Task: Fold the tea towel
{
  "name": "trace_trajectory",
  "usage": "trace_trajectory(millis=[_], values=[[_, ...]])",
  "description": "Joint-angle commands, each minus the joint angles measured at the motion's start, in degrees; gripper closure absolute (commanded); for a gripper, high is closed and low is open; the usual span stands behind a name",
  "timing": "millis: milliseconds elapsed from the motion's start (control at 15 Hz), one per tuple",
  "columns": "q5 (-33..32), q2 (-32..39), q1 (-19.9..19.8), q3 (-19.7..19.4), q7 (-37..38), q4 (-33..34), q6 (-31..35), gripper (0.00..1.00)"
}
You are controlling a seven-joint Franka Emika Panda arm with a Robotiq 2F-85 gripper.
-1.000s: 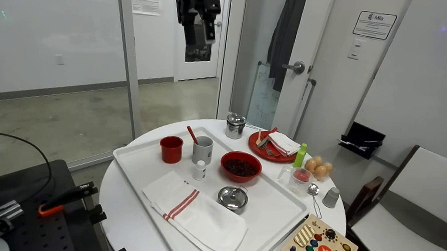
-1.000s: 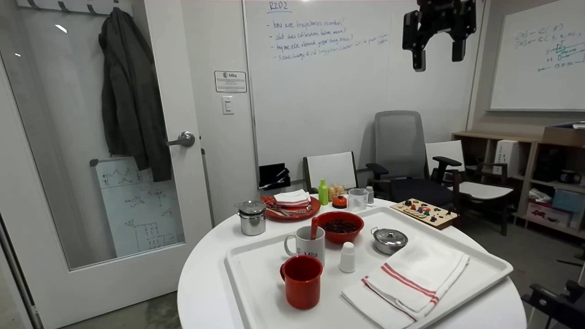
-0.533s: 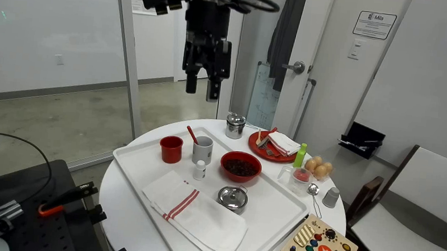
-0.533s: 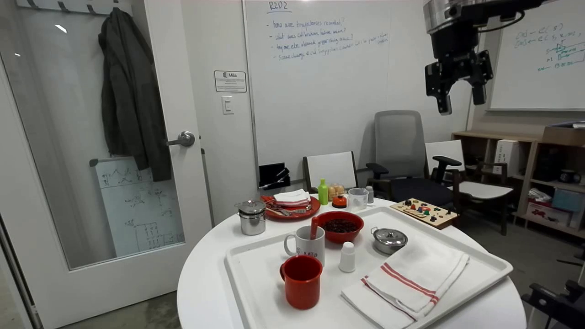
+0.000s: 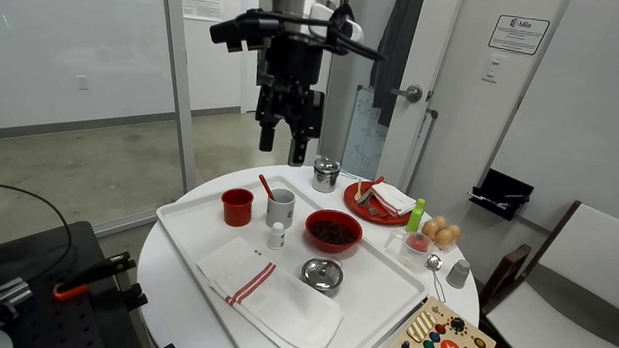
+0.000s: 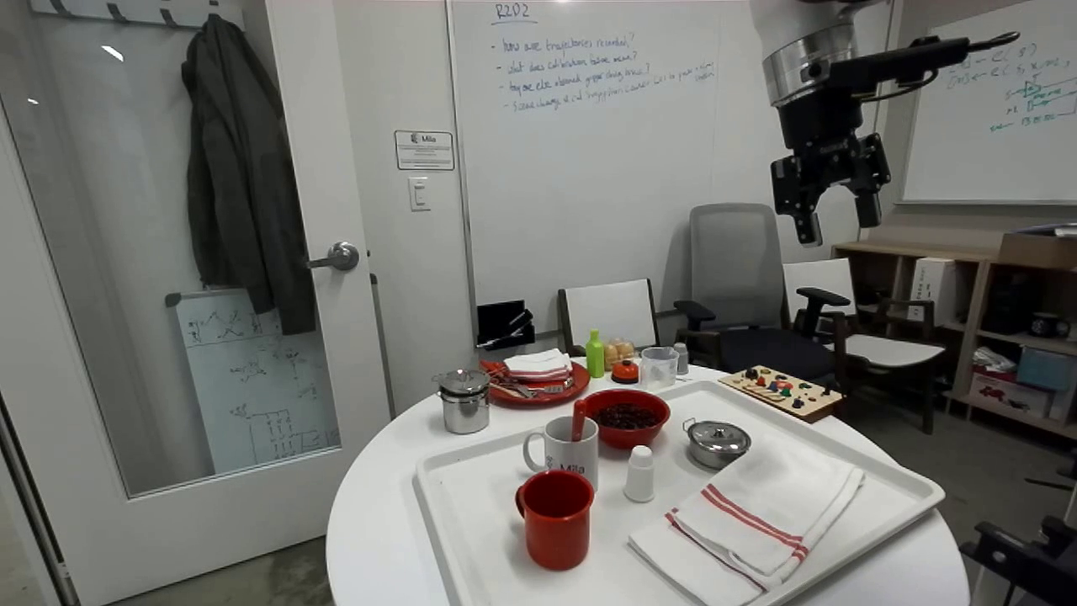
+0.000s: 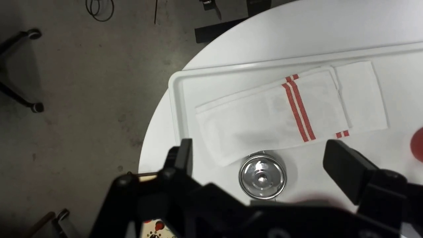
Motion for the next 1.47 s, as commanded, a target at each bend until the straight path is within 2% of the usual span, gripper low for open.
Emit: trace_trajectory(millis=[0, 133, 400, 600, 800, 1067, 1400], values=[[-0.1, 0.0, 0.7, -0.7, 0.0, 0.1, -0.1, 0.0], [-0.1, 0.5, 0.8, -0.8, -1.9, -0.1, 1.1, 0.0], [0.6, 4.5, 0.0, -3.5, -18.9, -1.2, 8.4, 0.0], [2.8, 11.9, -1.3, -6.3, -31.6, 1.1, 10.6, 0.0], [5.6, 19.8, -3.2, -7.5, -38.9, 4.7, 9.1, 0.0], [7.2, 29.8, -5.0, -6.4, -40.0, 11.5, 6.5, 0.0], [6.9, 38.9, -5.1, -6.2, -34.5, 18.8, 4.9, 0.0]])
